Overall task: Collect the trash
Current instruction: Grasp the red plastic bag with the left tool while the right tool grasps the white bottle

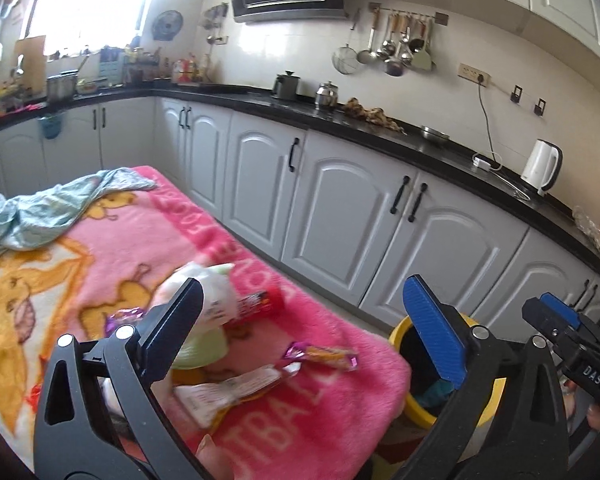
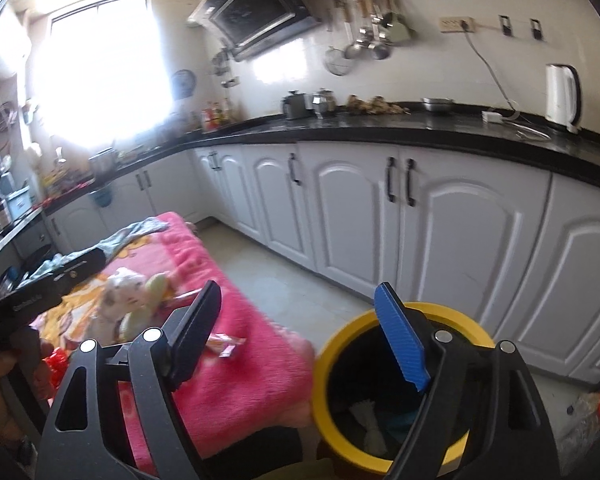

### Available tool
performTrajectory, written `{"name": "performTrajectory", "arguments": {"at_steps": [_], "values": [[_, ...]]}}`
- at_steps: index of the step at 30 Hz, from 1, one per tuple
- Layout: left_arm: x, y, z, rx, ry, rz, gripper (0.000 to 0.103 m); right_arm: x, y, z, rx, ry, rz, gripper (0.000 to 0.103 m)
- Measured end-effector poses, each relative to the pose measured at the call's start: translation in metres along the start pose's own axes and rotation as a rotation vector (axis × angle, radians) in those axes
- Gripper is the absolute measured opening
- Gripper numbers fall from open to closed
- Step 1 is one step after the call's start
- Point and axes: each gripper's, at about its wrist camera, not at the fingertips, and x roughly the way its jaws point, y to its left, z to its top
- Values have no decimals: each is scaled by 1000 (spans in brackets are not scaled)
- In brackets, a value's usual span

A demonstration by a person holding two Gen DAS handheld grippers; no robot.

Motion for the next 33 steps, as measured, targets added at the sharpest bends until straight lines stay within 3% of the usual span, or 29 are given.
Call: {"name": "performTrajectory", "arguments": {"at_steps": [4,19,33], "values": [[-10,19,-4,-24,-6,22,92,-1,27,-1,-48,-8,47,83],[-46,87,-17,-102,-16,134,92,9,102,-7,-178,19,175,84],[-63,153,-43,-190,44,252,92,75,158,-5,-174,150,273,84]]}}
